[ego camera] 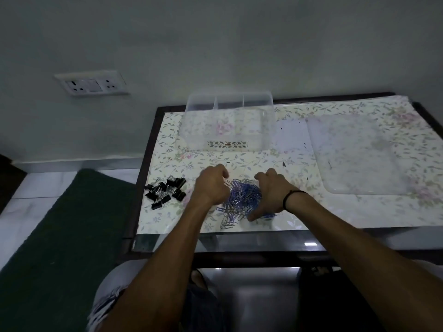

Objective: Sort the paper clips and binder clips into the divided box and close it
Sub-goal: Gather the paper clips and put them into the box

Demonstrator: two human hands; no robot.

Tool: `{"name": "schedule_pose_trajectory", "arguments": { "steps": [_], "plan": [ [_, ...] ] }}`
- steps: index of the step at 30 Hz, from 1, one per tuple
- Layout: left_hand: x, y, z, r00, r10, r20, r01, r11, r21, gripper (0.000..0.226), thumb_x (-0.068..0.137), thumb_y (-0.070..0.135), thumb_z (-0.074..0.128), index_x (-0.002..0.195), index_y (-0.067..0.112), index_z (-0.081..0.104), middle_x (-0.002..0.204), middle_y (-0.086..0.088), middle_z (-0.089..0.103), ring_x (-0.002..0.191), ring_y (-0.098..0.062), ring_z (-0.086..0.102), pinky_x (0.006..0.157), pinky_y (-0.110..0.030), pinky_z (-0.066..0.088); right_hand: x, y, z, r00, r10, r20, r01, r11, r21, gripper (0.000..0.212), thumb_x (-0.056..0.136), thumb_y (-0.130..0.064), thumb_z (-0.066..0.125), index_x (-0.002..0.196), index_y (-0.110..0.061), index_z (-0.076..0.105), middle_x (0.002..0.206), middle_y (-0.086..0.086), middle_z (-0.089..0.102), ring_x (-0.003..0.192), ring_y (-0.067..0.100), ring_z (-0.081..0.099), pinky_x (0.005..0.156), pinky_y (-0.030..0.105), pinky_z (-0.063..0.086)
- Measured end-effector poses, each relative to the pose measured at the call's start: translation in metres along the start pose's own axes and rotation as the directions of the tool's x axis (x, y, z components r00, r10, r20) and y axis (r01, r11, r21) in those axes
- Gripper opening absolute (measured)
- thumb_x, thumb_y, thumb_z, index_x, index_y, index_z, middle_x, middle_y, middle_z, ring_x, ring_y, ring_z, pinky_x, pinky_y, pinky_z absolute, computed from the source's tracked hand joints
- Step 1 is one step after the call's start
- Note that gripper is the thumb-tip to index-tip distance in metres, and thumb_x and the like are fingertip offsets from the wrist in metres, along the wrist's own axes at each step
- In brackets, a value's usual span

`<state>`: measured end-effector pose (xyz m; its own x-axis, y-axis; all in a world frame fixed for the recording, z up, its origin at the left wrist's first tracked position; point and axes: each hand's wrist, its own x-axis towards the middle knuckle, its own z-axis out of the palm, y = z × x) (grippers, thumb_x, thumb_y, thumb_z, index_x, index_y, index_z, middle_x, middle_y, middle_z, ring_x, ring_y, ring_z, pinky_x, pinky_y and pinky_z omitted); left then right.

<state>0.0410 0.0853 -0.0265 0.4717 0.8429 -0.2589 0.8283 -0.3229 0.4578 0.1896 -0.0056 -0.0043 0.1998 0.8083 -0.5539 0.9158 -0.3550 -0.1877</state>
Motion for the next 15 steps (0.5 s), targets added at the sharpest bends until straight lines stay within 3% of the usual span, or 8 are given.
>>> {"name": "schedule_pose_trajectory", "arguments": {
  "steps": [3, 6, 9, 11, 13, 15],
  "plan": [
    [0.009, -0.013, -0.006, 0.998, -0.054, -0.04, 0.057, 0.996, 0.074, 0.05, 0.082, 0.002, 0.064, 0.13, 0.01, 0.058, 0.129, -0.012, 0.059, 0.115, -0.028, 0.058, 0.09, -0.034, 0.049, 0.005, -0.001, -0.003, 0.998, 0.016, -0.06, -0.01, 0.995, 0.1, 0.125, 0.055, -0.071, 0.08, 0.15, -0.01, 0.025, 0.148, 0.015, 0.029, 0.137, 0.034, 0.031, 0.112, 0.045, 0.036],
    [0.013, -0.012, -0.003, 0.996, -0.08, -0.031, 0.083, 0.989, 0.126, 0.048, 0.083, 0.004, 0.064, 0.13, 0.005, 0.056, 0.13, -0.015, 0.056, 0.118, -0.03, 0.057, 0.094, -0.035, 0.049, 0.011, -0.01, 0.001, 0.996, 0.0, -0.09, 0.016, 0.984, 0.176, 0.128, 0.052, -0.075, 0.078, 0.15, -0.012, 0.026, 0.147, 0.012, 0.031, 0.137, 0.032, 0.029, 0.112, 0.045, 0.036],
    [0.01, 0.007, 0.004, 0.999, 0.026, 0.044, -0.029, 0.998, 0.059, 0.04, 0.082, 0.0, 0.064, 0.122, 0.004, 0.065, 0.121, -0.014, 0.067, 0.111, -0.028, 0.064, 0.093, -0.033, 0.053, 0.018, -0.02, 0.007, 0.993, -0.067, -0.098, 0.08, 0.987, 0.14, 0.112, 0.04, -0.08, 0.077, 0.128, -0.017, 0.049, 0.121, 0.006, 0.044, 0.116, 0.026, 0.041, 0.098, 0.038, 0.045],
    [0.007, 0.013, 0.005, 0.989, 0.081, 0.12, -0.085, 0.996, 0.024, 0.034, 0.084, 0.0, 0.059, 0.116, 0.004, 0.069, 0.114, -0.014, 0.071, 0.106, -0.028, 0.066, 0.092, -0.038, 0.055, 0.019, -0.023, 0.009, 0.991, -0.091, -0.099, 0.101, 0.989, 0.105, 0.105, 0.035, -0.082, 0.077, 0.117, -0.019, 0.054, 0.11, 0.003, 0.045, 0.107, 0.022, 0.045, 0.091, 0.035, 0.048],
    [0.005, 0.009, -0.001, 0.985, 0.084, 0.149, -0.077, 0.995, -0.057, 0.035, 0.087, -0.003, 0.054, 0.117, 0.007, 0.07, 0.115, -0.011, 0.072, 0.107, -0.024, 0.066, 0.093, -0.036, 0.055, 0.016, -0.025, 0.01, 0.99, -0.118, -0.077, 0.123, 0.99, 0.067, 0.107, 0.042, -0.076, 0.08, 0.126, -0.017, 0.05, 0.118, 0.005, 0.047, 0.111, 0.023, 0.044, 0.094, 0.036, 0.048],
    [0.003, 0.002, -0.013, 0.99, 0.077, 0.119, -0.059, 0.987, -0.147, 0.037, 0.09, -0.007, 0.052, 0.119, 0.009, 0.07, 0.12, -0.007, 0.07, 0.106, -0.018, 0.065, 0.085, -0.026, 0.055, 0.009, -0.023, 0.008, 0.989, -0.126, -0.075, 0.128, 0.992, 0.015, 0.115, 0.049, -0.071, 0.082, 0.14, -0.015, 0.039, 0.134, 0.008, 0.044, 0.124, 0.026, 0.041, 0.102, 0.041, 0.045]
  ]
}}
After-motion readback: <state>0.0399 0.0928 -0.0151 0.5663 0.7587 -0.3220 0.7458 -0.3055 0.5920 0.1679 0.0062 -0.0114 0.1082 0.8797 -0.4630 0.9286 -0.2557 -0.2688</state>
